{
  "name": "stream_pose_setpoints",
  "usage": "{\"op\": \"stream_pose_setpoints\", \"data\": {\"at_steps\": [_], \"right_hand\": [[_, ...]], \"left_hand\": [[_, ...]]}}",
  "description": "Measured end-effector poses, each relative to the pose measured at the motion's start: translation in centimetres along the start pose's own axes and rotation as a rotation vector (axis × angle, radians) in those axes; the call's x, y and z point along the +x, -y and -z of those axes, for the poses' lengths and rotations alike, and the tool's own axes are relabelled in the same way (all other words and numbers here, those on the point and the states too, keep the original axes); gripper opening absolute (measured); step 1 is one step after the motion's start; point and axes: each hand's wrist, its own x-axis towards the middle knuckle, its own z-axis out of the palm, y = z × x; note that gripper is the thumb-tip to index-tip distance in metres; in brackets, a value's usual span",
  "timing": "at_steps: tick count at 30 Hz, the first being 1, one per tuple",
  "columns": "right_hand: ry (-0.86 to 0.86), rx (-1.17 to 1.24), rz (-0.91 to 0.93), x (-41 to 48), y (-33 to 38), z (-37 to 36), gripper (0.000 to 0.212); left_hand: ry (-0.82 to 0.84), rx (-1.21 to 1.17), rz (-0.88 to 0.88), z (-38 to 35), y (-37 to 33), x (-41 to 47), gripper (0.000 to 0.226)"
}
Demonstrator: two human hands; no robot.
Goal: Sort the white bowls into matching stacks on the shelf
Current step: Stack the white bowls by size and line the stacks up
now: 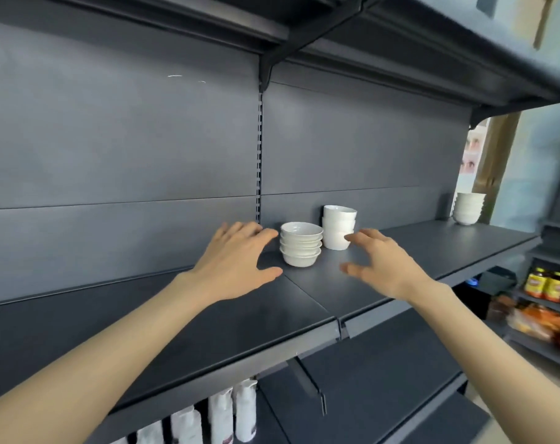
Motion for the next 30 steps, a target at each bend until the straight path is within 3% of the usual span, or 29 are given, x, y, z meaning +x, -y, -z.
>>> {"op": "stream_pose_setpoints", "data": {"at_steps": [22, 30], "right_hand": [[-0.096, -0.197, -0.223, 14.6, -30.6, 6.0, 0.063], [-0.125, -0.231, -0.245, 18.5, -45.9, 8.9, 0.063]], "left_hand": [[-0.014, -0.079, -0.264, -14.5, -18.5, 32.1, 0.063], [-0.025, -0.065, -0.284, -20.7, -29.0, 42.8, 0.066]]}}
